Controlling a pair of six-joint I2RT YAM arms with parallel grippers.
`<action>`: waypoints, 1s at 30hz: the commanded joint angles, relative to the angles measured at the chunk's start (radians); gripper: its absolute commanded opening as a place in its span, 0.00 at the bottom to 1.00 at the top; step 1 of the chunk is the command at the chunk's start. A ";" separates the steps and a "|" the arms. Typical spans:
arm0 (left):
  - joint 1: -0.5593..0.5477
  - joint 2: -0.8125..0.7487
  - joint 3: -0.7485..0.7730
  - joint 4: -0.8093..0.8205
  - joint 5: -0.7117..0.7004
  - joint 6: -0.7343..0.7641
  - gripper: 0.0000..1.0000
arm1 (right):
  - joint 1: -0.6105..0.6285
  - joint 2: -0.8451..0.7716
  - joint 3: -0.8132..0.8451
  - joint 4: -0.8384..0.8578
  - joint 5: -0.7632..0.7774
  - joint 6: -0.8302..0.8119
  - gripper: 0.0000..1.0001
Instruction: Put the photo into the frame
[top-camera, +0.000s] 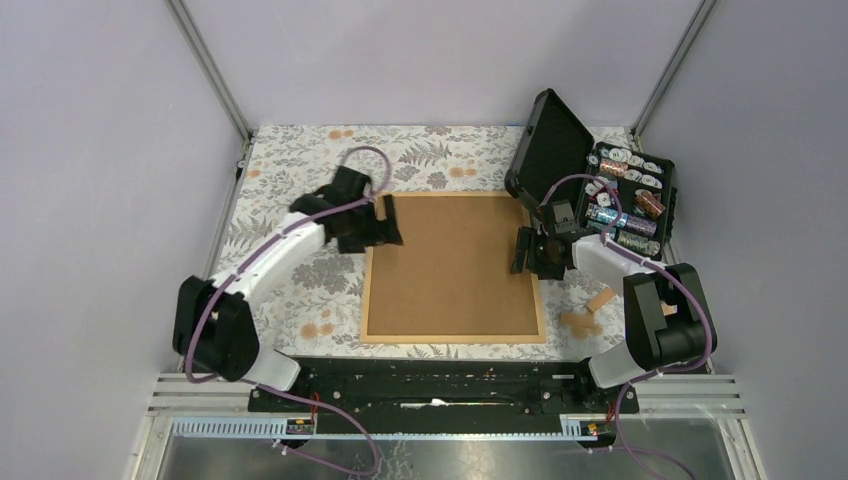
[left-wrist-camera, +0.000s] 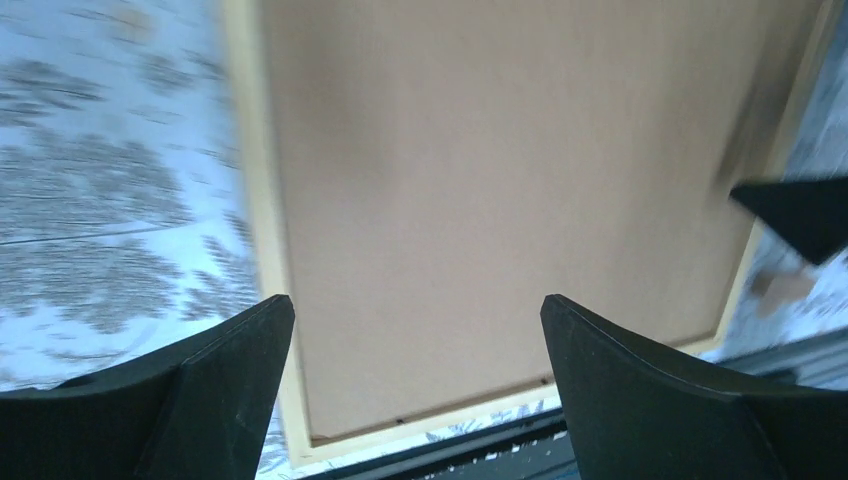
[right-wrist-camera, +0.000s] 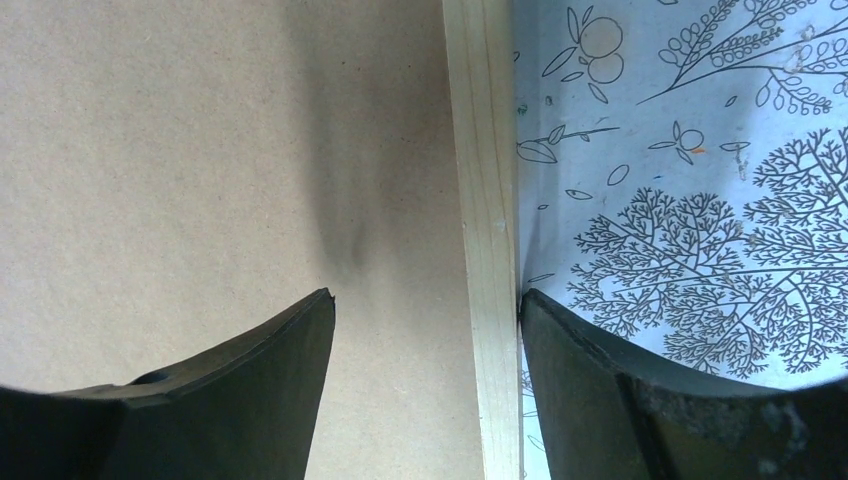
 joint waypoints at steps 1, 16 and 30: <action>0.213 -0.085 -0.083 0.053 0.109 0.046 0.99 | 0.011 0.003 0.043 -0.025 -0.040 0.007 0.75; 0.379 0.073 -0.298 0.378 0.288 -0.017 0.79 | 0.011 -0.042 0.055 -0.108 0.086 -0.014 0.74; 0.341 0.117 -0.416 0.494 0.398 -0.106 0.78 | 0.059 0.071 0.070 -0.004 0.075 -0.017 0.75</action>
